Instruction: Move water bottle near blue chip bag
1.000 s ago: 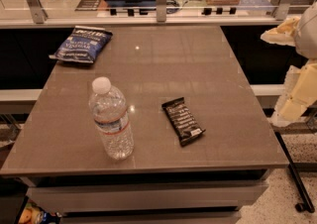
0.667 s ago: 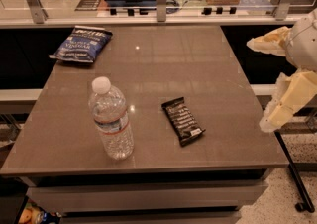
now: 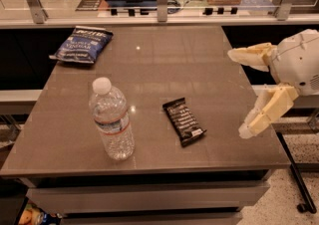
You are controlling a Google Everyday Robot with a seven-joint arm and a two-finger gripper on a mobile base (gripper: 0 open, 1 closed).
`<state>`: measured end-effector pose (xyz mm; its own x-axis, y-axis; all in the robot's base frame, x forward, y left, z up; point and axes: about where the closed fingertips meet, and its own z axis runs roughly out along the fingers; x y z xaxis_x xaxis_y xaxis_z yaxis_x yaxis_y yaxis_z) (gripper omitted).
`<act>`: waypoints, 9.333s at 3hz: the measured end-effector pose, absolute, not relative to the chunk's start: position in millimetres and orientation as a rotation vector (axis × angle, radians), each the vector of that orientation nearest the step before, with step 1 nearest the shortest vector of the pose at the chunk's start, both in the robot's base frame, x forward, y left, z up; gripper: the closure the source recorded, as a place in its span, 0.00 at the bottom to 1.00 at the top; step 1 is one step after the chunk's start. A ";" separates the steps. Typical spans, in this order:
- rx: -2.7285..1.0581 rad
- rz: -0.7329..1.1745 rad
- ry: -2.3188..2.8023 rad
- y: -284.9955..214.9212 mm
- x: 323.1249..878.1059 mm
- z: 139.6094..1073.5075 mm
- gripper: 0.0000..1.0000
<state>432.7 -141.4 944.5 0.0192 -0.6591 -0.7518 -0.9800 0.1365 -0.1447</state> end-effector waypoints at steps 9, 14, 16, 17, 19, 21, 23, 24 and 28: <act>-1.411 1.025 1.291 11.5 404.9 916.6 0.00; -1.387 1.106 1.187 74.5 396.6 914.8 0.39; -1.397 1.106 1.181 78.5 394.0 916.6 0.85; -1.402 1.107 1.178 80.4 392.6 917.6 1.00; -1.394 1.102 1.180 80.1 396.4 921.7 1.00; -1.196 1.017 1.198 44.5 464.4 960.6 1.00; -1.085 0.873 1.348 2.4 555.7 986.7 1.00; -1.062 0.838 1.417 -8.0 606.6 984.0 1.00; -1.193 0.854 1.320 75.0 721.4 955.2 1.00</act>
Offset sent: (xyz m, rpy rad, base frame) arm -0.0024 0.0509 -0.0077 0.4153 -0.0298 0.1152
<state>721.4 75.0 955.2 0.1171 -0.1648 -0.9794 -0.9608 0.2308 -0.1537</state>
